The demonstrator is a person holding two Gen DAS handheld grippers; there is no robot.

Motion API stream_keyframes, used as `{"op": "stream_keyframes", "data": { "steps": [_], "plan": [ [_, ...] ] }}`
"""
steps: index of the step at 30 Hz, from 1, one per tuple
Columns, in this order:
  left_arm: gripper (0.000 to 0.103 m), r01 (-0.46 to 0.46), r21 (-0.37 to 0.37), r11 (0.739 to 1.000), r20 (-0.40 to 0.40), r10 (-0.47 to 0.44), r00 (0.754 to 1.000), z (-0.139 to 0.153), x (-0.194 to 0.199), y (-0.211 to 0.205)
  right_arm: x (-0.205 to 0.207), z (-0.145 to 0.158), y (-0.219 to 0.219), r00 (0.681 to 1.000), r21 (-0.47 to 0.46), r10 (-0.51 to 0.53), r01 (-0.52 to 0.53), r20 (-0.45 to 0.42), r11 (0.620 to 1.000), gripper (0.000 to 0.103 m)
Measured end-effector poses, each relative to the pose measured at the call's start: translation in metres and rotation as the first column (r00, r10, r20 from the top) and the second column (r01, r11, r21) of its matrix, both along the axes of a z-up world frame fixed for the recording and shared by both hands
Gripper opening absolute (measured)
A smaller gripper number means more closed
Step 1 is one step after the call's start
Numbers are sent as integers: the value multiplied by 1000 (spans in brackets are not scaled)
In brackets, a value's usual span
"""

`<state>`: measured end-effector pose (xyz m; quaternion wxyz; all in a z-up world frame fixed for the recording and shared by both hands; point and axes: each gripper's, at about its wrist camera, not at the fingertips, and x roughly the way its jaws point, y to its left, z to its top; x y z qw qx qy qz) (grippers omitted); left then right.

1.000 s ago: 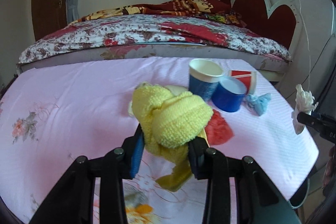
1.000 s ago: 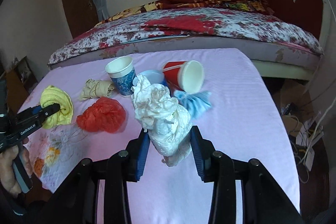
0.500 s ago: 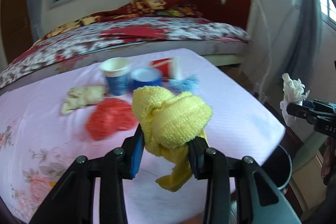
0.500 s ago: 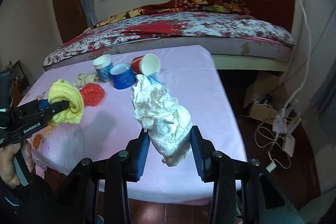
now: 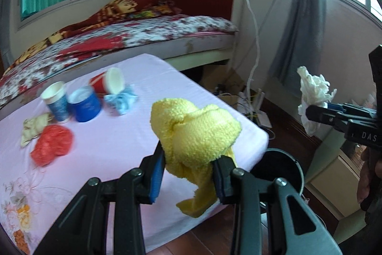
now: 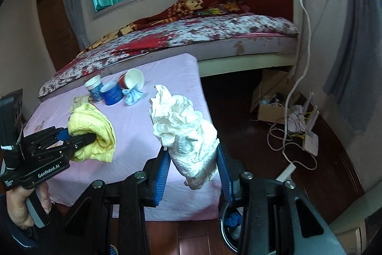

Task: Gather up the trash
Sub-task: 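Lift and carry the yellow cloth and white tissue over the black bucket with both tools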

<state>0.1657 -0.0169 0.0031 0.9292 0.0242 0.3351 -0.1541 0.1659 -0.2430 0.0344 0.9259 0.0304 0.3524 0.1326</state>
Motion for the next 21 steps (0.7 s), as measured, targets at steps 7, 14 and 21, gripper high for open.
{"op": "stream_keyframes", "data": {
  "steps": [7,14,21],
  "plan": [
    [37,79,3,997,-5,-79,997,-1,-5,-41,-10,-5,-29,999,-1,-50,50,-10,999,41],
    [37,150,-3,989,-21,-150,988,-9,-8,-75,-21,-18,-50,996,-17,-81,80,-29,997,41],
    [37,210,0,978,-51,-209,976,-23,-7,-110,-32,-33,-74,992,-39,-118,116,-52,992,41]
  ]
}}
